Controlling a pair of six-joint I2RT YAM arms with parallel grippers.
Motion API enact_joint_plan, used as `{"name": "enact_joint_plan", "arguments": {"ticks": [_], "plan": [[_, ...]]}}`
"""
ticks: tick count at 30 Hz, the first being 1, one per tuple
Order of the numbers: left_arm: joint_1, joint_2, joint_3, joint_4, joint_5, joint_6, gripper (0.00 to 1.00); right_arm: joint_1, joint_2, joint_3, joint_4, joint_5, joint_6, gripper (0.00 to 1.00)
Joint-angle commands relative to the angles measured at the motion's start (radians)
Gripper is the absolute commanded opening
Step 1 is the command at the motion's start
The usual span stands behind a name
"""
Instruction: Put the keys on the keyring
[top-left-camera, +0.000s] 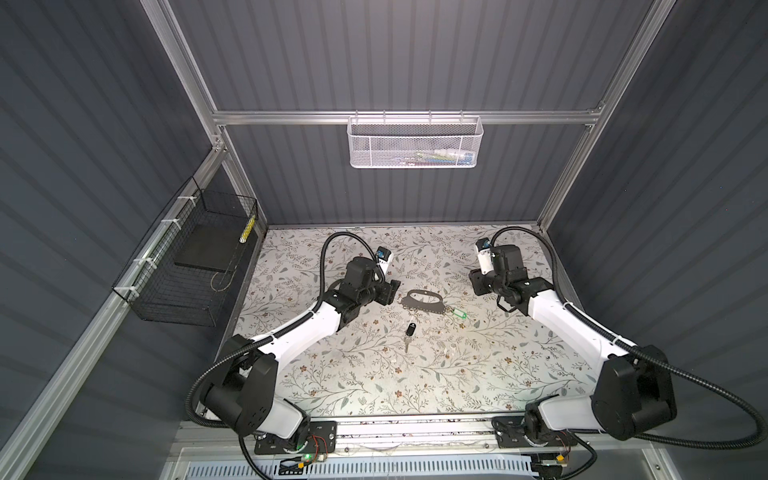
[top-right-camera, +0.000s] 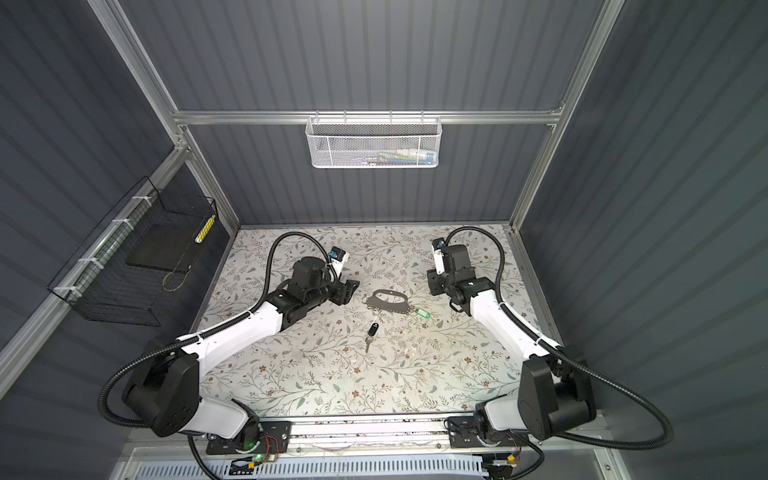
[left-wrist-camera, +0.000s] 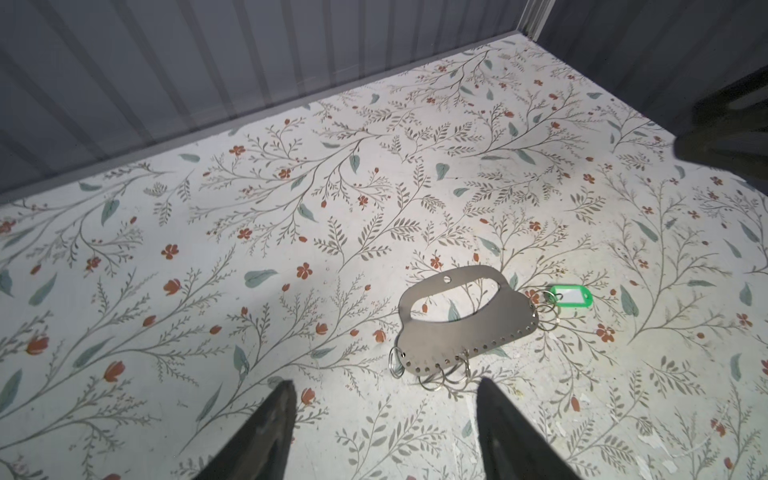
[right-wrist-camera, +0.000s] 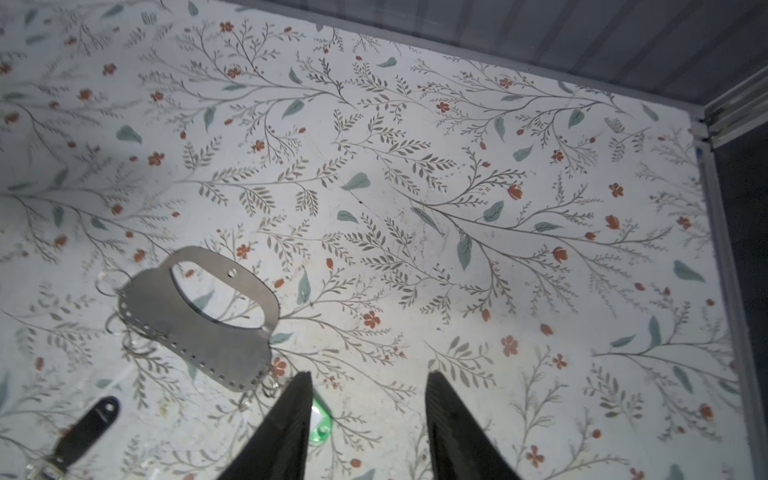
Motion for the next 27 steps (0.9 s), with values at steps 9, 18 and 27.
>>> {"name": "enact_joint_plan", "arguments": {"ticks": [9, 18, 27], "plan": [[0.036, 0.190, 0.157, -0.191, 0.168, -0.121, 0.65, 0.302, -0.030, -0.285, 0.235, 0.382, 0.502, 0.42], [0.056, 0.351, 0.259, -0.238, 0.274, -0.199, 0.57, 0.334, -0.031, -0.266, 0.160, 0.499, 0.654, 0.50], [0.055, 0.440, 0.305, -0.267, 0.263, -0.224, 0.48, 0.324, -0.044, -0.328, 0.266, 0.438, 0.622, 0.48]]}}
